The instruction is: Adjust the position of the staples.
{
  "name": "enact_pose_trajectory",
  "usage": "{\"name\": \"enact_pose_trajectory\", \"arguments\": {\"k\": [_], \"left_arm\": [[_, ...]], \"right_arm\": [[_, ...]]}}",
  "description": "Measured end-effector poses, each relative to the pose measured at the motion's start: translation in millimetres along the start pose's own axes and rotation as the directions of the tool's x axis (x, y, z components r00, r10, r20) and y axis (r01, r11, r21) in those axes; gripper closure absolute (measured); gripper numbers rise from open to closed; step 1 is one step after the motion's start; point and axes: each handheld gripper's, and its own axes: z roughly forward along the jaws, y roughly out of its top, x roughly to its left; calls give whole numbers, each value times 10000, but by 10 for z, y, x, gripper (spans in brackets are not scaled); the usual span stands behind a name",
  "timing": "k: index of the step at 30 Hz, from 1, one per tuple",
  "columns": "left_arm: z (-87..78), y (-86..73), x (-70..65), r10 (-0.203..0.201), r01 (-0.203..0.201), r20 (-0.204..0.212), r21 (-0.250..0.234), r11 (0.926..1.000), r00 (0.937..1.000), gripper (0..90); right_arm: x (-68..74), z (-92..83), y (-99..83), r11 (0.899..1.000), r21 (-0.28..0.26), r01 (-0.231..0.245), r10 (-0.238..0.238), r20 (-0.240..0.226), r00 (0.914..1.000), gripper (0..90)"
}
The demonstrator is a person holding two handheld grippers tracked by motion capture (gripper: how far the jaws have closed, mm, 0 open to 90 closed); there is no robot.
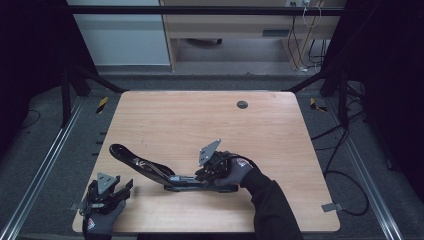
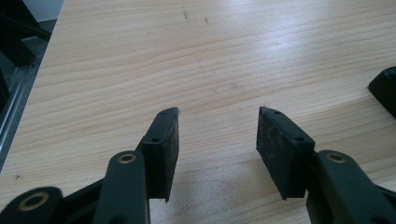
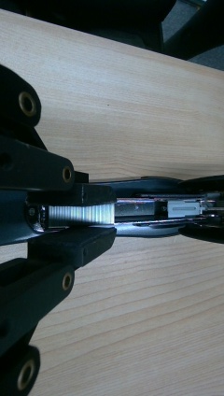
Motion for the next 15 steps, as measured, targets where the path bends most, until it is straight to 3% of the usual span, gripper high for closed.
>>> {"name": "enact_pose_trajectory", "arguments": {"k": [5, 8, 15], "left_arm": [[-2, 0, 1, -14, 14, -7, -6, 10000, 10000, 484], [0, 0, -2, 10, -10, 4, 0, 10000, 10000, 484], [1, 1, -4, -4, 4, 5, -9, 10000, 10000, 484]], "right_arm": [[-6, 19, -3, 10000, 60, -16, 16, -35, 10000, 783], [-1, 4, -12, 9998, 116, -164, 165, -86, 9998, 716], [12, -76, -54, 9981, -276, -549, 554, 179, 9983, 701]]}}
